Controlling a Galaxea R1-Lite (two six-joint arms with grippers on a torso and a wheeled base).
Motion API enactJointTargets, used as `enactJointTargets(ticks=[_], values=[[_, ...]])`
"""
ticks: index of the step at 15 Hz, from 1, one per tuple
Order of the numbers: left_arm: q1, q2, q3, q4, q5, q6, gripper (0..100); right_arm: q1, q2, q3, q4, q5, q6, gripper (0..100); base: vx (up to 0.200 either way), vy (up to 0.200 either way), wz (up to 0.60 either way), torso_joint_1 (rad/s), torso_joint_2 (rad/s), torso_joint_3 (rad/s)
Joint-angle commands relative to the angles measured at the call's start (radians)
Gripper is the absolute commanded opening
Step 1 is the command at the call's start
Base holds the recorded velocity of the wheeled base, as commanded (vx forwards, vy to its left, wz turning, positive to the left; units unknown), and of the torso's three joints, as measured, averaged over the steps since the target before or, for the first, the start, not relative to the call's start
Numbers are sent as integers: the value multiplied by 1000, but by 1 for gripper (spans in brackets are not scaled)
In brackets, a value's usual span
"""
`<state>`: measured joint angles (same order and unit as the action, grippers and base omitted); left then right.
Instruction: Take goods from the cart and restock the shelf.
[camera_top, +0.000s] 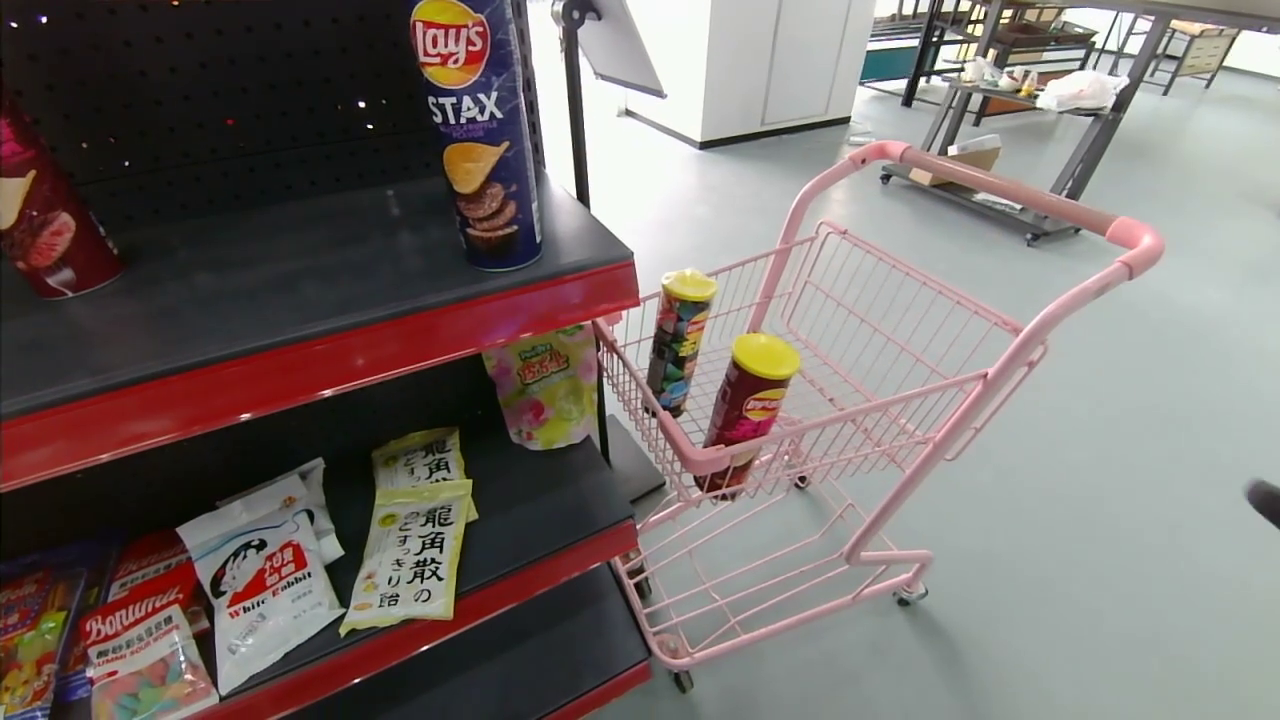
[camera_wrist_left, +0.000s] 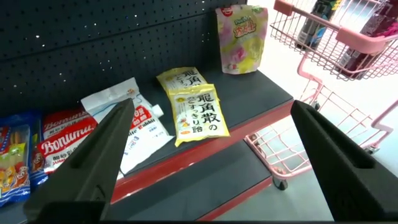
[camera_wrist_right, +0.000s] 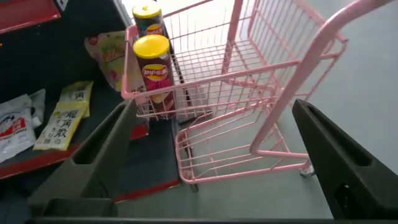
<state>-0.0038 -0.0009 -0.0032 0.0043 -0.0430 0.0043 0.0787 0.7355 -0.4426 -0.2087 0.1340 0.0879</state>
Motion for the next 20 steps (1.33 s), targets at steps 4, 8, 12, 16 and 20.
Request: enactJointTargets(ticks=[4,8,12,16,20], values=[[-1,1,0,0,2,0,100,141,975,-289,-409,157,23,100,0,0,0,0,0,0],[1,1,0,-1,2,0,100,222,1067,-361,-411,177,21,100,0,0,0,0,0,0],[1,1,0,-1,2,0,100,254,1128,-413,-411,179,21,100,0,0,0,0,0,0],[1,1,0,0,2,0,100,256,1205,-482,-413,179,4,100,0,0,0,0,0,0],[1,1,0,0,2,0,100,273,1297,-567,-414,173,-4,100,0,0,0,0,0,0]])
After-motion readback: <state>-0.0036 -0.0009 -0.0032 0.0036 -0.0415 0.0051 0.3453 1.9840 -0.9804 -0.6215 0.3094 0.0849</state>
